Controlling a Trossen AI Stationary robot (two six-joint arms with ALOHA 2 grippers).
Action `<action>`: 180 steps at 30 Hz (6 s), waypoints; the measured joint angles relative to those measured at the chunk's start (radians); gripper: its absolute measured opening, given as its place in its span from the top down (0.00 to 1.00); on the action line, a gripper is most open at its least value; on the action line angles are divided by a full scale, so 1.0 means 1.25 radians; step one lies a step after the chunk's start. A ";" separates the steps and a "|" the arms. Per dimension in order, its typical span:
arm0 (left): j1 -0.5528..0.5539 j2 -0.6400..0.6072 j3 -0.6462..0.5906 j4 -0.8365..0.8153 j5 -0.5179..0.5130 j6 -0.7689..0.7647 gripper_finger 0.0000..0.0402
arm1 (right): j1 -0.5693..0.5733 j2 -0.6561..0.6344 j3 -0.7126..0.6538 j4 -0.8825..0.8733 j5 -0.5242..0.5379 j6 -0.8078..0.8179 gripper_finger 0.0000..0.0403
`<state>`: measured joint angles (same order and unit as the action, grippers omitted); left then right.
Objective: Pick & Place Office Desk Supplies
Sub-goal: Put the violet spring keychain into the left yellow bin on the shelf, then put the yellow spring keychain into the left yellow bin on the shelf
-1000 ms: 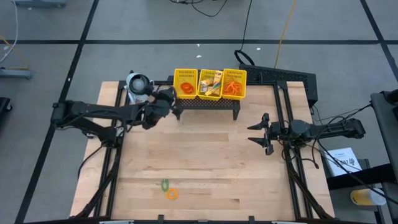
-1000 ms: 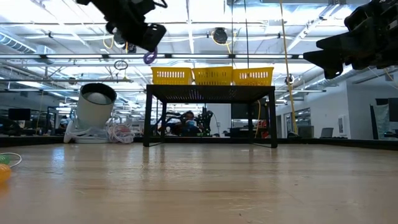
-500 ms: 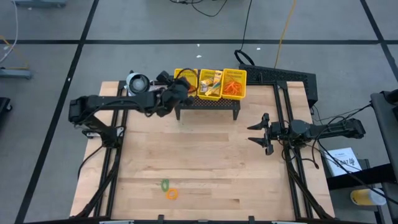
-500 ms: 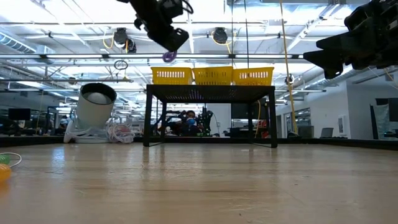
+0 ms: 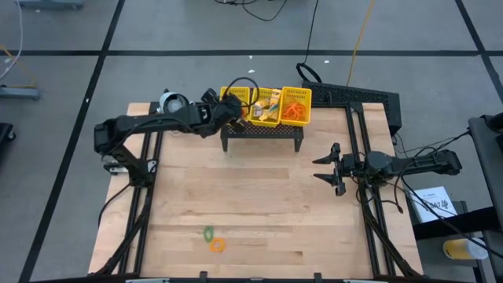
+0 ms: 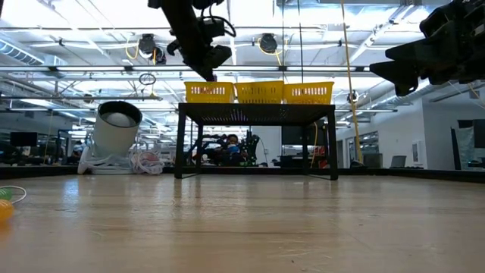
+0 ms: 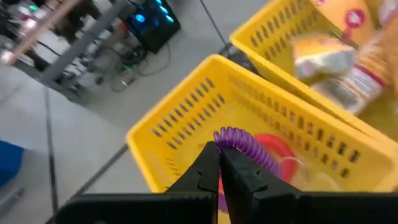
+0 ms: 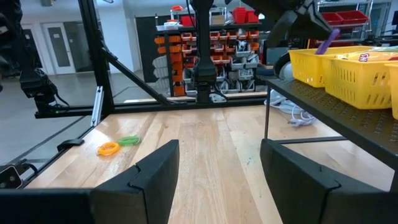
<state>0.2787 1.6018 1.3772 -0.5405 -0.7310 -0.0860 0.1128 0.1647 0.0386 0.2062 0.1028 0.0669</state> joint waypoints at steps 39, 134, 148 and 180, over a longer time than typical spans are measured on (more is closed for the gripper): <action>0.000 0.019 -0.001 -0.042 -0.052 0.039 0.54 | 0.000 0.000 0.000 0.000 0.000 0.000 0.47; -0.472 0.033 -0.446 0.548 0.838 -0.394 0.46 | 0.000 0.002 0.000 0.000 0.000 0.000 0.47; -0.556 0.185 -0.048 -0.220 0.713 -0.474 0.46 | 0.000 0.003 0.000 0.000 0.000 0.000 0.47; -0.651 0.306 -0.063 -0.209 0.715 -0.556 0.46 | 0.000 0.002 0.000 0.000 0.000 0.000 0.47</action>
<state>-0.5354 1.9839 1.2984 -0.8013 0.1633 -0.7808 0.1129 0.1678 0.0387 0.2062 0.1026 0.0669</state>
